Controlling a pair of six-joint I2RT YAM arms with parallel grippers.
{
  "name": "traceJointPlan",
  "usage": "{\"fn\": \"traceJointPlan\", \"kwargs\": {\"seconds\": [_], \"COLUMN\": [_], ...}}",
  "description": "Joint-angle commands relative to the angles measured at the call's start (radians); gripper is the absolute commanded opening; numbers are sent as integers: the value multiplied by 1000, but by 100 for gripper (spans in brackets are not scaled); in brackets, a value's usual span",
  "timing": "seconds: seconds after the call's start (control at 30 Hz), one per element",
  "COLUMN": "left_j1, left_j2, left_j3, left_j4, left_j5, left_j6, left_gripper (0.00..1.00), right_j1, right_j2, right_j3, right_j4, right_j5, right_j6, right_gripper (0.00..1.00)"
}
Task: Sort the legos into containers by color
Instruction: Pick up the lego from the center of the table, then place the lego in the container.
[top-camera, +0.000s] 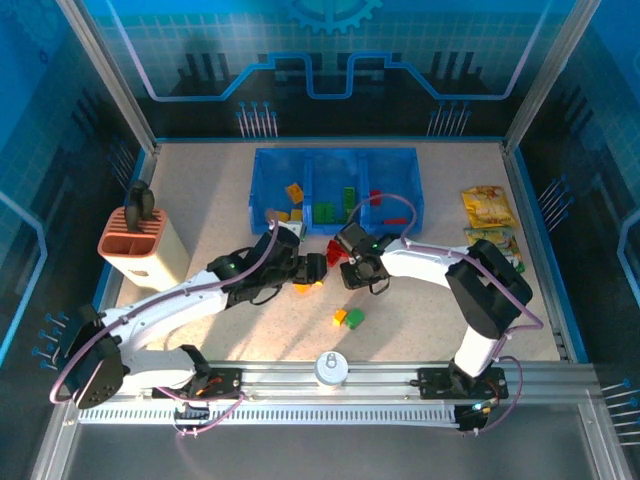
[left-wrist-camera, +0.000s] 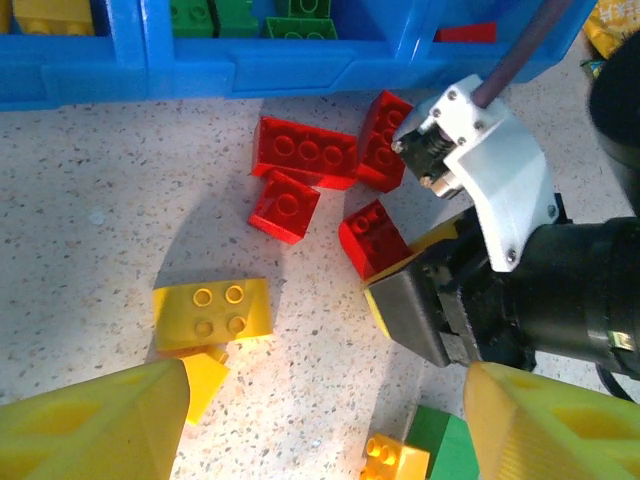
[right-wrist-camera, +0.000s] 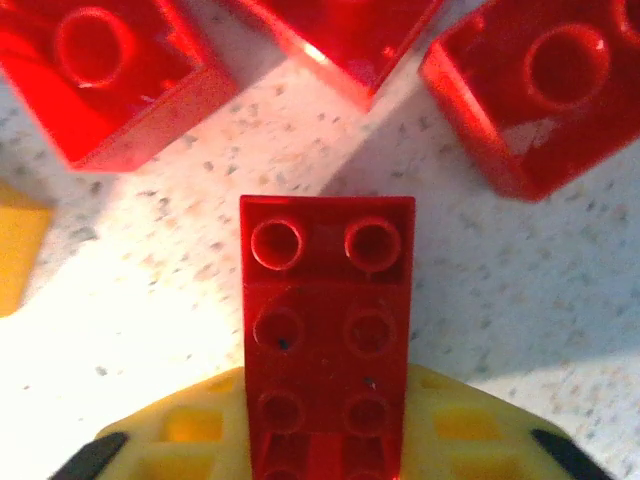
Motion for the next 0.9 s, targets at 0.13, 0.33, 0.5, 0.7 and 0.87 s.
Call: {"fn": "traceJointPlan", "kwargs": {"seconds": [0.13, 0.33, 0.5, 0.7, 0.87], "left_j1": [11, -7, -61, -84, -84], "left_j2": [6, 15, 9, 8, 15], "left_j3": [4, -25, -42, -69, -62], "left_j4": [-37, -1, -17, 1, 6], "left_j5": [-24, 8, -16, -26, -31], "left_j6": [37, 16, 8, 6, 19], "left_gripper": [73, 73, 73, 73, 73], "right_j1": [-82, -356, -423, -471, -471], "right_j2": [-292, -174, 81, 193, 236], "right_j3": [97, 290, 515, 632, 647], "right_j4": [-130, -161, -230, -266, -270], "right_j5": [3, -36, 28, 60, 24], "right_j6": [-51, -132, -194, -197, -190], "right_gripper": [23, 25, 25, 27, 32]}}
